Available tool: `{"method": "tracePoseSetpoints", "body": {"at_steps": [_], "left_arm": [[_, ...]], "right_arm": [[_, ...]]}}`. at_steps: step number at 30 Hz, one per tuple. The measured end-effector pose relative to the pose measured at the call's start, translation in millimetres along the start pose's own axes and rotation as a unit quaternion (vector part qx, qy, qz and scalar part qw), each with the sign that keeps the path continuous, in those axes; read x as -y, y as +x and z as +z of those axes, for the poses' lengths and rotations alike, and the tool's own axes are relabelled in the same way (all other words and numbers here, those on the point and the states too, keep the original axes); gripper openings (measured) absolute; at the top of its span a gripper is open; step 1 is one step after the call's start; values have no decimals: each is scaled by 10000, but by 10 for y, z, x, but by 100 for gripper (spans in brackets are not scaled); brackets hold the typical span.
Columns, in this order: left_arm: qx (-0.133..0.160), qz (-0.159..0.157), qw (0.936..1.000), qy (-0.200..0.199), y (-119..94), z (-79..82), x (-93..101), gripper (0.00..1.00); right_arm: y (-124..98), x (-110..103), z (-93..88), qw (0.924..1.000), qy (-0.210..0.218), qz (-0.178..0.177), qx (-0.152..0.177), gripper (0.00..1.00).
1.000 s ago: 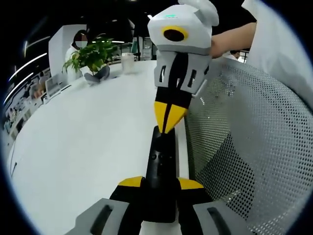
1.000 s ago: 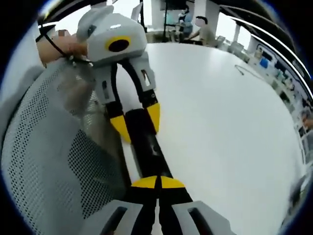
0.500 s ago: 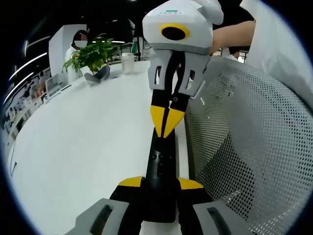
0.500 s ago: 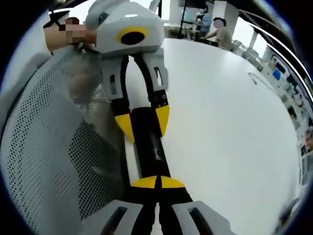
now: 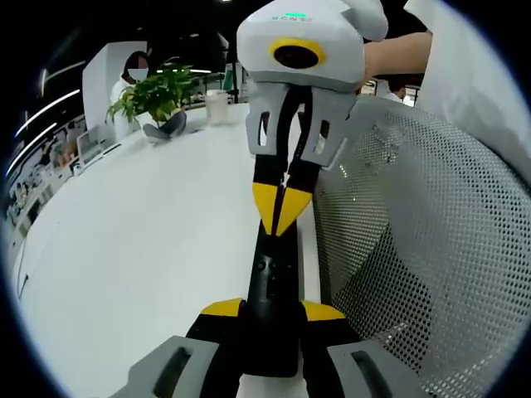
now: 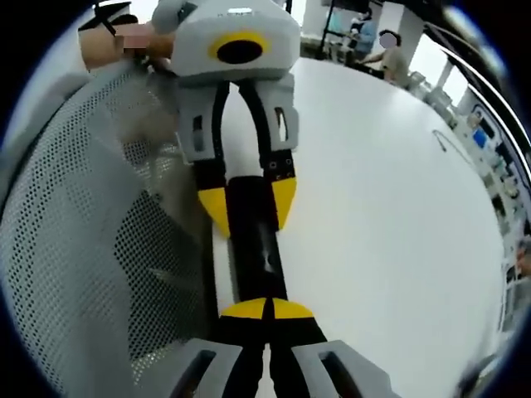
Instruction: Press the specified remote control buttons in sequence, fully releasing each button before pressing the next.
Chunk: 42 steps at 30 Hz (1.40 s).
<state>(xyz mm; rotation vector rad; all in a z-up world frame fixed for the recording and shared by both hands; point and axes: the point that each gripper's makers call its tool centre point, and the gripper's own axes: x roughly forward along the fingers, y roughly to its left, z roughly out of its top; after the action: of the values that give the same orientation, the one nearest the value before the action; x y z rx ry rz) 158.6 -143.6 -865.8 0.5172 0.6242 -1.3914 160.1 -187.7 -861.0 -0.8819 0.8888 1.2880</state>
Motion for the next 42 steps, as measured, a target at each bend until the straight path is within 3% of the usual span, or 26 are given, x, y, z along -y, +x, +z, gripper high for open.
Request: {"method": "tracePoseSetpoints", "body": {"at_steps": [3,9,12,17,21,33,42], "left_arm": [[4,3,10000,-6,0,0,0,25],[5,5,10000,-2,-2,-1,2,25],[9,5,10000,-9,-1,-2,1,25],[22,2,10000,-29,-1,0,1,25],[2,13,10000,0,3,1,4,25],[9,10,10000,-4,3,0,3,25],[-5,11,10000,27,2,2,7,25]], "right_arm": [[-3,7,-3,9999,79,-27,79,0],[-18,22,11,9947,660,-275,737,0],[-40,13,6,9912,930,-252,911,0],[-40,-1,104,9922,739,-187,982,0],[17,-1,81,9964,484,-107,691,0],[16,-35,90,9987,52,128,493,0],[40,-37,94,9996,-178,193,107,0]]}}
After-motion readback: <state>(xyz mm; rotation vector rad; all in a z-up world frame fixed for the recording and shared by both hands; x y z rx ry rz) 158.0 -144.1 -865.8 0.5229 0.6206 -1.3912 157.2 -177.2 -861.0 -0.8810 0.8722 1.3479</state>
